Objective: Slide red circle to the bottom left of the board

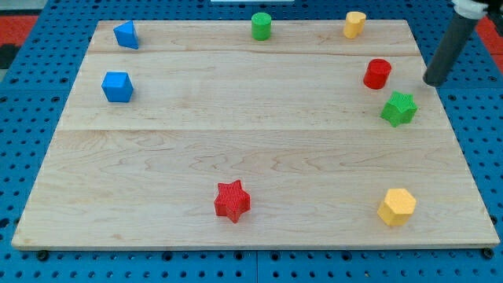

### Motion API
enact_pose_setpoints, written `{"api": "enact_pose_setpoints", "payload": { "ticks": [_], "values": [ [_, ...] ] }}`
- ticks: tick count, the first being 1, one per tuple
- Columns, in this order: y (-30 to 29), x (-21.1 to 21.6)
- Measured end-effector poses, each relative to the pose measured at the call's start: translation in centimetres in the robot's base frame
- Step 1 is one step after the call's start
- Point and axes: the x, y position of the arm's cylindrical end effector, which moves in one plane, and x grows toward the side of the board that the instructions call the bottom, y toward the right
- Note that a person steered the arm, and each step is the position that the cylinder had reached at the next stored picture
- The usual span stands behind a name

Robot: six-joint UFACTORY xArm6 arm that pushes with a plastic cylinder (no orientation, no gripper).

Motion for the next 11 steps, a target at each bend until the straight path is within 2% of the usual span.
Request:
{"api": "enact_pose_setpoints", "payload": {
  "ticks": [1, 2, 3, 4, 5, 6, 8, 11],
  "values": [
    [-6.3, -2.4],
    [-14.1, -0.3],
    [-19.6, 4.1],
    [-19.8, 5.8],
    [-17.6, 7.9],
    [-19.6, 10.7],
    [-25.6, 5.7],
    [-42.6, 5.2]
  ]
}}
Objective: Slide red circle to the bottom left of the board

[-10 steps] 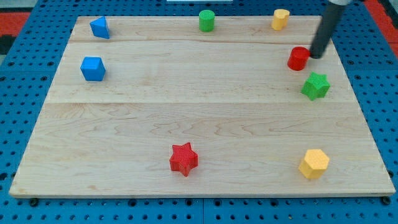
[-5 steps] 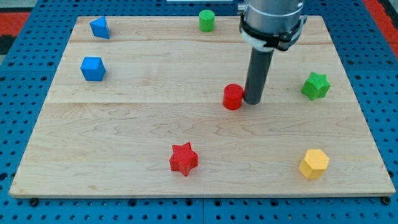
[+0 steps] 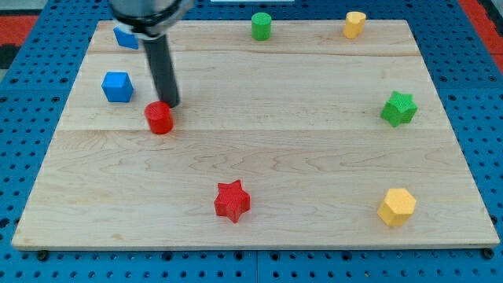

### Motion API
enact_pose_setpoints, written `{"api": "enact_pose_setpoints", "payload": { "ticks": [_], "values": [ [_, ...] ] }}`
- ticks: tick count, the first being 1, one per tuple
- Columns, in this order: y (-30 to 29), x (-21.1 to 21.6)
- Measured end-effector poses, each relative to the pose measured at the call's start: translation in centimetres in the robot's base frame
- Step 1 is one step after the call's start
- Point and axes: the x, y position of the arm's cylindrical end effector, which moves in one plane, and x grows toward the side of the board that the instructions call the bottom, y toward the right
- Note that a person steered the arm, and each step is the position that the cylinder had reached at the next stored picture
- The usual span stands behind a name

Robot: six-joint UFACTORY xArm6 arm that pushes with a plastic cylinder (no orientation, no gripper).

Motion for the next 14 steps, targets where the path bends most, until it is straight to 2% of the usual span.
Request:
{"api": "enact_pose_setpoints", "payload": {
  "ticks": [1, 3, 5, 7, 8, 9, 10, 12, 13, 14],
  "values": [
    [-6.3, 0.4],
    [-10.2, 1.1],
    [-8.9, 2.1],
    [1.8, 0.0],
    [4.6, 0.5],
    [0.0, 4.5],
    [-4.7, 6.1],
    [-4.7, 9.4],
    [-5.7, 7.0],
    [-6.8, 9.5]
  ]
}}
